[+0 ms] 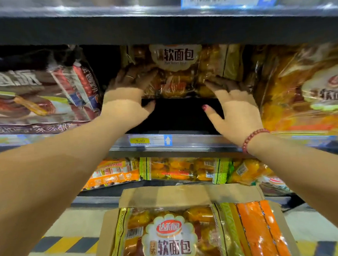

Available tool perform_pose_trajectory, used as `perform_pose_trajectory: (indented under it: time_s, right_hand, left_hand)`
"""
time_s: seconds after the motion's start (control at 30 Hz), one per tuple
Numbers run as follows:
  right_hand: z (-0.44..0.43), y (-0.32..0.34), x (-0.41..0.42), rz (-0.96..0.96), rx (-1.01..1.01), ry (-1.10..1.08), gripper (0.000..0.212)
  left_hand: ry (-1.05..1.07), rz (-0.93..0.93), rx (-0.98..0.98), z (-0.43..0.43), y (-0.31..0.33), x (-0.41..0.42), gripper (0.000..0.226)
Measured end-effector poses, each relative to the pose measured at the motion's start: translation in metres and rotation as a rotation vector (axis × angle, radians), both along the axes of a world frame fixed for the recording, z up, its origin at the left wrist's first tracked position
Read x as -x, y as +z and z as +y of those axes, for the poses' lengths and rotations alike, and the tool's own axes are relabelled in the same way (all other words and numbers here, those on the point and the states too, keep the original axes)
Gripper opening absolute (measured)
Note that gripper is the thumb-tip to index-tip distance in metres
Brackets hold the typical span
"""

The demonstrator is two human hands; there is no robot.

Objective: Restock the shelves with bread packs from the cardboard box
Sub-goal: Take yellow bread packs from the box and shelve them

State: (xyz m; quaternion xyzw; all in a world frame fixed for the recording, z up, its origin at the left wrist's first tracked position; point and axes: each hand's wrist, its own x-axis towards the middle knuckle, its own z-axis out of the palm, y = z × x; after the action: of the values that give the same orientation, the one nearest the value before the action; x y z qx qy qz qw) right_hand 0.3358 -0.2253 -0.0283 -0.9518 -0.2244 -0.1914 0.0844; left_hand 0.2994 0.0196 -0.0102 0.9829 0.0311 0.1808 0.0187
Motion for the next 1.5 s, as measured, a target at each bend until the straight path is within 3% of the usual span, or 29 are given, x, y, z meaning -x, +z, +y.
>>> perform_pose_trajectory:
  time_s: [0.1, 0.23, 0.37, 0.67, 0.97, 1.13, 1.3, 1.5]
  right_hand:
    - [-0.011, 0.005, 0.038, -0.057, -0.090, 0.169, 0.044]
    - [-0.022, -0.001, 0.102, 0.088, -0.217, 0.217, 0.042]
    - [-0.026, -0.021, 0.170, 0.265, -0.334, 0.201, 0.042]
    - [-0.061, -0.090, 0.247, 0.619, -0.419, -0.004, 0.046]
    - [-0.086, -0.135, 0.246, 0.835, -0.417, -0.279, 0.057]
    - [-0.086, -0.151, 0.245, 0.930, -0.456, -0.384, 0.073]
    - [-0.081, -0.158, 0.243, 0.936, -0.521, -0.438, 0.080]
    - [-0.080, -0.162, 0.240, 1.045, -0.590, -0.410, 0.086]
  left_hand:
    - [-0.057, -0.055, 0.045, -0.014, 0.003, 0.051, 0.053]
    - [-0.118, -0.124, 0.271, -0.021, -0.009, 0.116, 0.053]
    - [0.000, -0.045, 0.449, -0.034, -0.038, 0.179, 0.053]
    - [0.259, 0.247, 0.615, -0.046, -0.103, 0.273, 0.058]
    - [0.490, 0.460, 0.901, -0.051, -0.152, 0.298, 0.072]
    - [0.508, 0.536, 1.052, -0.033, -0.194, 0.297, 0.097]
    - [0.480, 0.505, 1.119, -0.036, -0.199, 0.296, 0.089]
    - [0.464, 0.559, 1.103, -0.043, -0.194, 0.291, 0.099]
